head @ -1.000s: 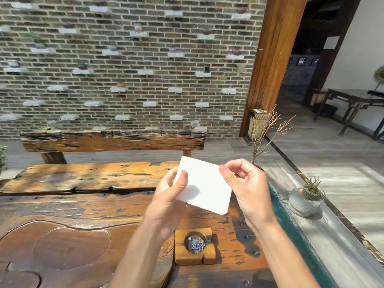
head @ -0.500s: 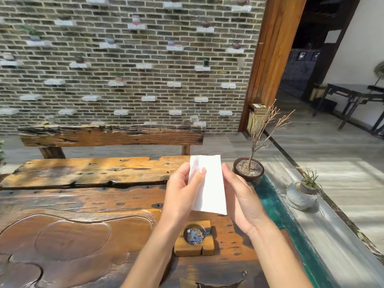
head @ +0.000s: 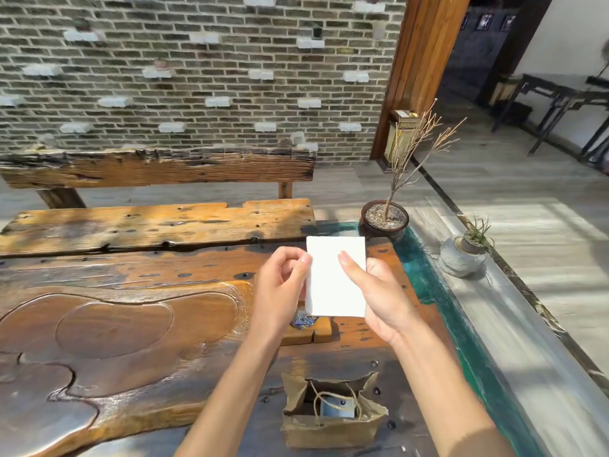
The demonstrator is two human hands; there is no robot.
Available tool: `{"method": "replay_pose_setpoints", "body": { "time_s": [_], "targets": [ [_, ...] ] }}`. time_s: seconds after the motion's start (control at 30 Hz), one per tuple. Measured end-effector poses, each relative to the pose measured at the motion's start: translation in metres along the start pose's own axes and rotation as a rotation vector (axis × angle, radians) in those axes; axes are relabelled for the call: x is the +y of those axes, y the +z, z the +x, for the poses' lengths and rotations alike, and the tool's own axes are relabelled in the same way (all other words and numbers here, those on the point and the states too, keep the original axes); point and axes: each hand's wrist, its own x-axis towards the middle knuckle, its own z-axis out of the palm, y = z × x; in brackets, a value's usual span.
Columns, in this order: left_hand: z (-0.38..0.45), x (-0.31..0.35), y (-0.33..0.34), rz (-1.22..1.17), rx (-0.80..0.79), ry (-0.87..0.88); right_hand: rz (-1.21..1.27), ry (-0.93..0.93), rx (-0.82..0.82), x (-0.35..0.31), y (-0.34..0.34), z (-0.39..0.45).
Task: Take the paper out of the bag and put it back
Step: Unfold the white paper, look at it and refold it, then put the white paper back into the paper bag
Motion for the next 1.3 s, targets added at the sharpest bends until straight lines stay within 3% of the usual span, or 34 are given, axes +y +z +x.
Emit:
{"method": "replay_pose_setpoints", "body": {
  "time_s": [0.17, 0.3, 0.43, 0.57, 0.77, 0.9, 1.17, 1.3],
  "targets": [
    [-0.023, -0.057, -0.023, 0.118, -0.139, -0.058, 0.013, 0.181, 0.098, 0.029, -0.050, -0.017],
    [-0.067, -0.120, -0.037, 0.306, -0.326, -0.262, -0.015, 0.327, 0.144, 0.060, -0.089, -0.042],
    [-0.100, -0.166, -0.041, 0.440, -0.350, -0.328, -0.064, 0.456, 0.206, 0.086, -0.116, -0.063],
    [-0.113, -0.187, -0.039, 0.578, -0.401, -0.295, -0.273, 0.561, 0.278, 0.098, -0.126, -0.073],
    [-0.114, -0.200, -0.031, 0.682, -0.406, -0.158, -0.622, 0.625, 0.129, 0.107, -0.125, -0.064],
    [-0.107, -0.198, -0.020, 0.796, -0.482, -0.236, -0.801, 0.653, -0.054, 0.110, -0.107, -0.049],
    [-0.104, -0.190, -0.012, 0.798, -0.529, -0.359, -0.997, 0.701, -0.143, 0.125, -0.095, -0.028],
    [-0.108, -0.192, -0.011, 0.720, -0.520, -0.422, -1.101, 0.731, -0.270, 0.137, -0.091, -0.026]
  ]
}}
